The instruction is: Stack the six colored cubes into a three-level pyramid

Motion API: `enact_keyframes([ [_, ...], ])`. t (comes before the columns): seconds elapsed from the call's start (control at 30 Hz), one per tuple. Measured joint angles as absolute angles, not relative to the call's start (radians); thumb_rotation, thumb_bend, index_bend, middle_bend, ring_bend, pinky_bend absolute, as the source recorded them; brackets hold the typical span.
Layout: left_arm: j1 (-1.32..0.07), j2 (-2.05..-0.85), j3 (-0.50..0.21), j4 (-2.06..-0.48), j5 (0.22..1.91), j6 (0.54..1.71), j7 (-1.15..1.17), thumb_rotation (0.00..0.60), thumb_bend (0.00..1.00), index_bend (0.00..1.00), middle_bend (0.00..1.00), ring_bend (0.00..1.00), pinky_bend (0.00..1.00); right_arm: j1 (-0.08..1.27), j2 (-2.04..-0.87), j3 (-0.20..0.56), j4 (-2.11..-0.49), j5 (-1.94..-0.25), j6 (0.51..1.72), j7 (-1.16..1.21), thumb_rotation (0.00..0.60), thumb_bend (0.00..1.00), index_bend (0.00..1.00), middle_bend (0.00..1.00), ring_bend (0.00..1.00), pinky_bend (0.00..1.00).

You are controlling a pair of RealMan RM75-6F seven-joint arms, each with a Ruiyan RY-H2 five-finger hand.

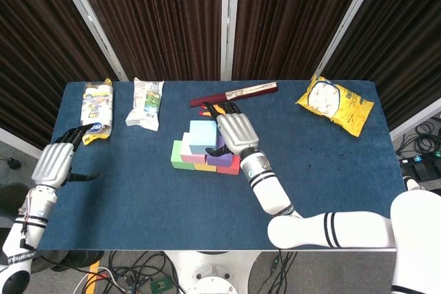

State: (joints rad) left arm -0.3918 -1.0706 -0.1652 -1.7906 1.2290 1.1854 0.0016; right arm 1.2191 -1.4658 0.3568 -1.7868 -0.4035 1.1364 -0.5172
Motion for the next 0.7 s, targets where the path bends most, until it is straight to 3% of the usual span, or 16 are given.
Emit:
enact_keyframes([
  [0.5, -0.393, -1.071, -0.163, -1.789, 1.233, 1.181, -0.003, 0.6, 0.02, 0.1, 0.11, 0.1, 0.26, 1.194, -1.485, 0.366, -1.806, -0.41, 1.165, -0.542, 0.6, 0.17, 0.08, 0.38, 0.09, 0.0],
  [0.7, -0.391, -1.072, -0.163, -1.786, 1.236, 1.184, -0.007, 0.6, 0.02, 0.1, 0.11, 0.1, 0.26, 1.19, -1.493, 0.368, -1.805, -0.409, 1.165, -0.553, 0.6, 0.16, 0.02, 0.33, 0.07, 0.0],
])
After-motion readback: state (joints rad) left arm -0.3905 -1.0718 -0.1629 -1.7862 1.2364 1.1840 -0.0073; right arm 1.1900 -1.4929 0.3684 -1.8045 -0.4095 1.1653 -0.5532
